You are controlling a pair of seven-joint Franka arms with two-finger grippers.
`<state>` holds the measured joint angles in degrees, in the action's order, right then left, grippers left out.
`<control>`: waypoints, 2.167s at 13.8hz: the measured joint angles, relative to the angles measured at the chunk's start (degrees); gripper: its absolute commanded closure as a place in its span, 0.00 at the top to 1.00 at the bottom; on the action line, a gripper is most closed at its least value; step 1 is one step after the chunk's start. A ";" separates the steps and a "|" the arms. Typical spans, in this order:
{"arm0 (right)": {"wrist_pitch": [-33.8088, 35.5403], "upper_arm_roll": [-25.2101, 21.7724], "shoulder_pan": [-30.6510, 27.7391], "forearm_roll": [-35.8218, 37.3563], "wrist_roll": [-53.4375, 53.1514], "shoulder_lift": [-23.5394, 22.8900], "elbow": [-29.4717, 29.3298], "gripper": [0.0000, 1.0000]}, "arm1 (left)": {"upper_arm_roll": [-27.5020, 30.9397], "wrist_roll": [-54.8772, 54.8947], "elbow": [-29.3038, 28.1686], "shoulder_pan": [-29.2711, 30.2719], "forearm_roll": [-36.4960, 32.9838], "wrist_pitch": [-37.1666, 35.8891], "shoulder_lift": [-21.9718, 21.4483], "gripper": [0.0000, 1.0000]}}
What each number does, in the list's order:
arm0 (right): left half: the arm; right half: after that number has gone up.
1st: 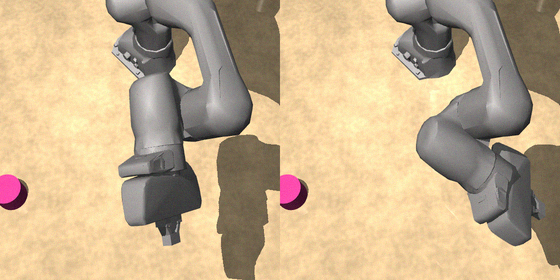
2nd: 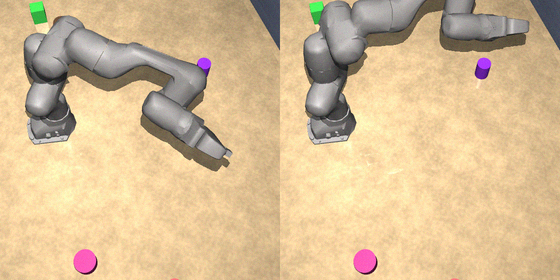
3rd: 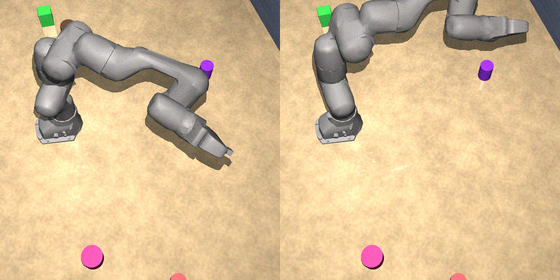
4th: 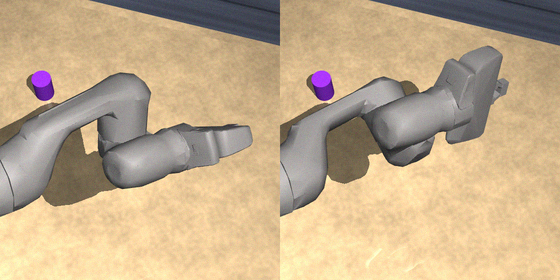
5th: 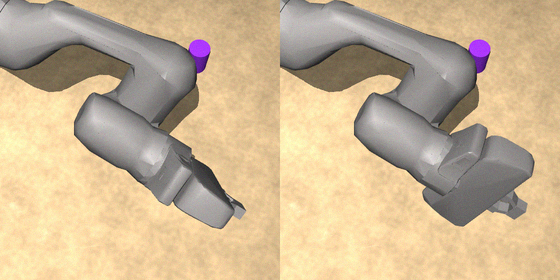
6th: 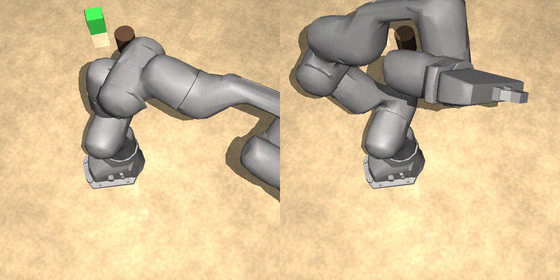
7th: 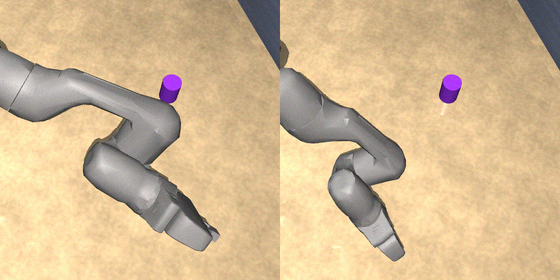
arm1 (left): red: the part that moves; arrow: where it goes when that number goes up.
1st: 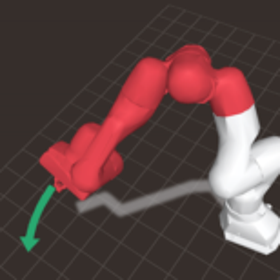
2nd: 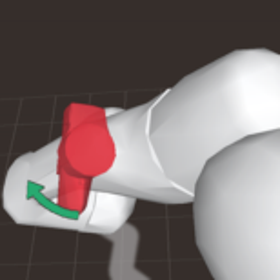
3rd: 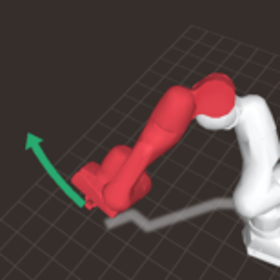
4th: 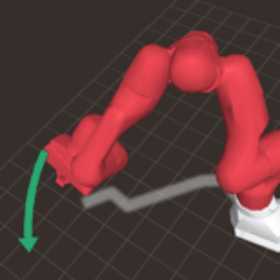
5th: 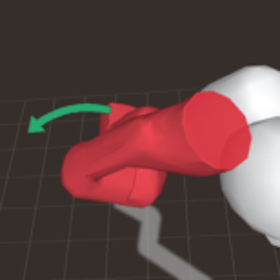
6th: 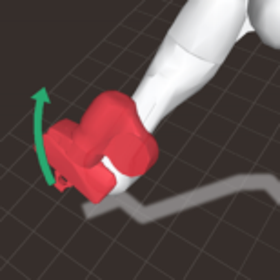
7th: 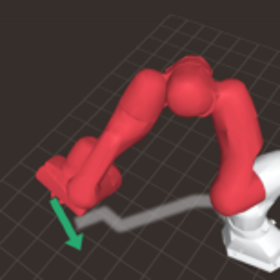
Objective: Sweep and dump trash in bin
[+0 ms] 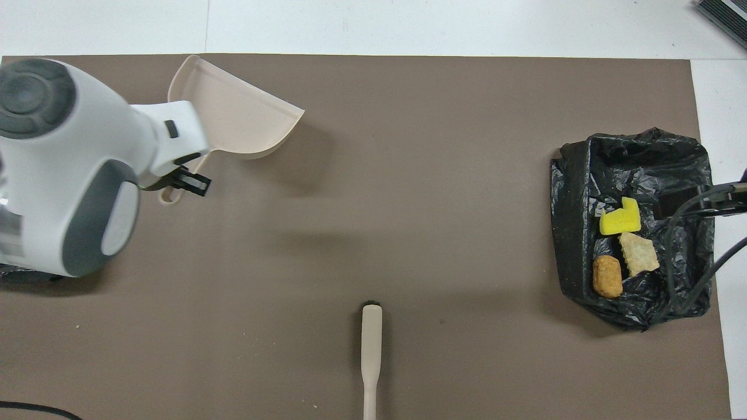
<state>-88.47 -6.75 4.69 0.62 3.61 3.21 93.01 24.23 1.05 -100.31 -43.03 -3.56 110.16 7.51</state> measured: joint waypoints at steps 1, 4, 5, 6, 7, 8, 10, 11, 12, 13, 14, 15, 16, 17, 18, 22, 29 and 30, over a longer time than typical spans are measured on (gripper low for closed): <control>0.00 0.00 0.00 0.00 0.00 0.00 0.01 1.00 | -0.08 -7.62 -1.47 -2.51 0.43 2.63 0.83 0.00; 0.00 0.00 0.00 0.00 0.00 0.00 0.02 1.00 | -0.47 -23.97 -3.73 -7.99 6.76 10.94 5.58 0.00; 0.00 0.00 0.01 0.00 0.00 0.00 0.02 1.00 | -0.63 -25.07 -4.22 -9.16 8.37 12.47 6.65 0.00; 0.00 -0.01 0.02 0.00 0.00 0.00 0.04 1.00 | -0.69 -25.56 -4.57 -10.52 9.07 12.96 7.26 0.00; 0.00 -0.04 0.03 0.00 0.00 0.01 0.04 1.00 | -0.76 -26.03 -4.76 -12.03 9.37 12.97 7.57 0.00; 0.00 -0.08 0.02 0.00 0.00 0.01 0.04 1.00 | -0.95 -26.46 -4.91 -13.17 9.62 13.04 7.61 0.00; -0.01 -0.21 0.02 0.00 0.00 0.02 0.04 1.00 | -1.27 -26.89 -5.09 -14.87 12.96 14.67 7.64 0.00; -0.01 -0.27 0.02 0.00 0.00 0.02 0.04 1.00 | -1.42 -26.89 -5.25 -15.56 14.96 16.18 7.84 0.00; -0.01 -0.29 0.02 0.00 0.00 0.02 0.04 1.00 | -1.58 -26.89 -5.39 -16.05 16.21 17.46 8.31 0.00; -0.01 -0.30 0.02 0.00 0.00 0.02 0.04 1.00 | -1.81 -26.92 -5.46 -16.21 16.67 18.30 8.81 0.00; -0.01 -0.30 0.02 0.00 0.00 0.03 0.04 1.00 | -1.90 -26.94 -5.48 -16.30 16.82 18.61 9.33 0.00; -0.01 -0.30 0.02 0.00 0.00 0.03 0.04 1.00 | -2.03 -26.99 -5.50 -16.32 16.88 18.68 10.04 0.11; -0.01 -0.30 0.02 0.00 0.00 0.03 0.04 1.00 | -2.24 -27.22 -5.49 -16.35 16.90 18.81 10.80 0.25; -0.01 -0.30 0.02 0.00 0.00 0.03 0.05 1.00 | -2.44 -27.56 -5.44 -16.42 16.91 18.86 11.47 0.49; -0.01 -0.31 0.02 0.00 0.00 0.03 0.05 1.00 | -2.51 -27.89 -5.23 -16.51 16.92 18.86 11.89 0.79; -0.01 -0.32 0.02 0.00 0.00 0.03 0.07 1.00 | -2.00 -28.18 -4.44 -16.49 16.93 17.40 11.95 1.00; -0.01 -0.32 0.02 0.00 0.00 0.03 0.07 1.00 | -0.07 -24.73 -2.93 -12.08 13.55 -5.95 -1.38 1.00; -0.01 -0.32 0.02 0.00 0.00 0.03 0.07 1.00 | -0.01 -22.74 -2.93 -10.42 11.65 -9.38 -4.08 1.00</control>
<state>-88.48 -7.07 4.71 0.62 3.61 3.24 93.08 24.22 -21.69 -103.23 -53.45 8.09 100.79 3.43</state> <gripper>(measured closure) 0.000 0.000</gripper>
